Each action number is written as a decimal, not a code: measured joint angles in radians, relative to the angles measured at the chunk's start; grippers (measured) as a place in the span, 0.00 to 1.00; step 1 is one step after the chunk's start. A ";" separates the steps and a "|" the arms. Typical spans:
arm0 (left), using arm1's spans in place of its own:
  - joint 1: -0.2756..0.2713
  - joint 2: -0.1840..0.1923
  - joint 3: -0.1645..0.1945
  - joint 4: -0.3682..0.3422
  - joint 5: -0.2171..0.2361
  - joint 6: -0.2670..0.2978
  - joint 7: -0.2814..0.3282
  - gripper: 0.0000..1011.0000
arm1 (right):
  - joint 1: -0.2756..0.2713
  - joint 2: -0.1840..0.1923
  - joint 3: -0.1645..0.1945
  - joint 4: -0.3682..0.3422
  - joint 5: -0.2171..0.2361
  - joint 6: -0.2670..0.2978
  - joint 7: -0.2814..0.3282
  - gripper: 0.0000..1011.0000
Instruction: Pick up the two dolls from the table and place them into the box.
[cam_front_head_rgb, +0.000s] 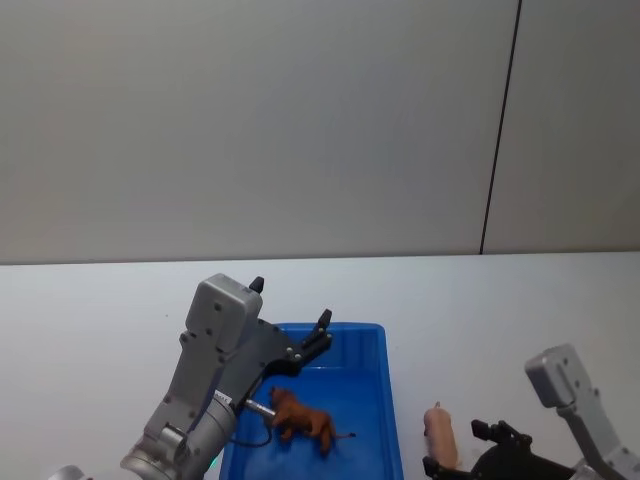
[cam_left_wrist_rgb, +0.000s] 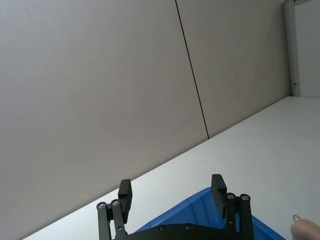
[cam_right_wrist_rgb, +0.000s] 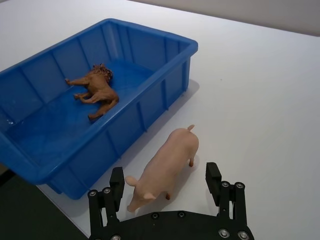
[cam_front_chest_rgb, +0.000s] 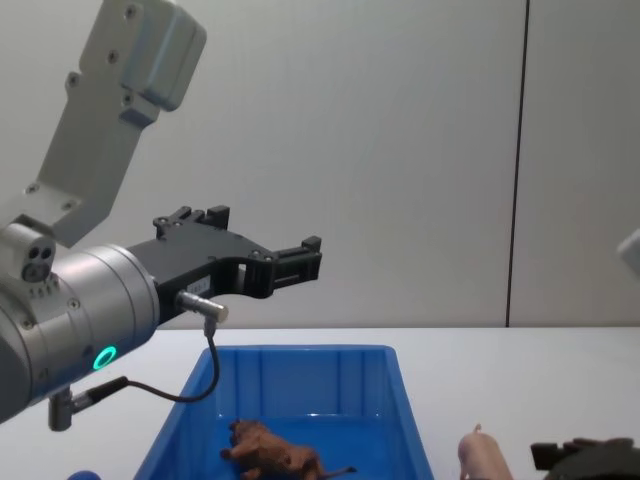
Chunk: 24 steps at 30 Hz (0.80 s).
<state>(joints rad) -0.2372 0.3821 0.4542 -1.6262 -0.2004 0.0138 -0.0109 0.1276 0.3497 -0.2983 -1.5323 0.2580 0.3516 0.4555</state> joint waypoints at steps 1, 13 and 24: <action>0.000 0.000 0.000 0.000 0.000 0.000 0.000 0.99 | 0.001 -0.001 -0.001 0.002 -0.001 0.001 -0.001 0.99; 0.000 0.000 0.000 0.000 0.000 0.000 0.000 0.99 | 0.022 -0.027 -0.018 0.044 -0.010 0.015 -0.021 0.90; 0.000 0.000 0.000 0.000 0.000 0.000 0.000 0.99 | 0.037 -0.043 -0.026 0.072 -0.022 0.005 -0.046 0.58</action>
<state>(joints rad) -0.2372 0.3821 0.4542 -1.6262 -0.2003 0.0138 -0.0109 0.1643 0.3067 -0.3245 -1.4599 0.2358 0.3566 0.4093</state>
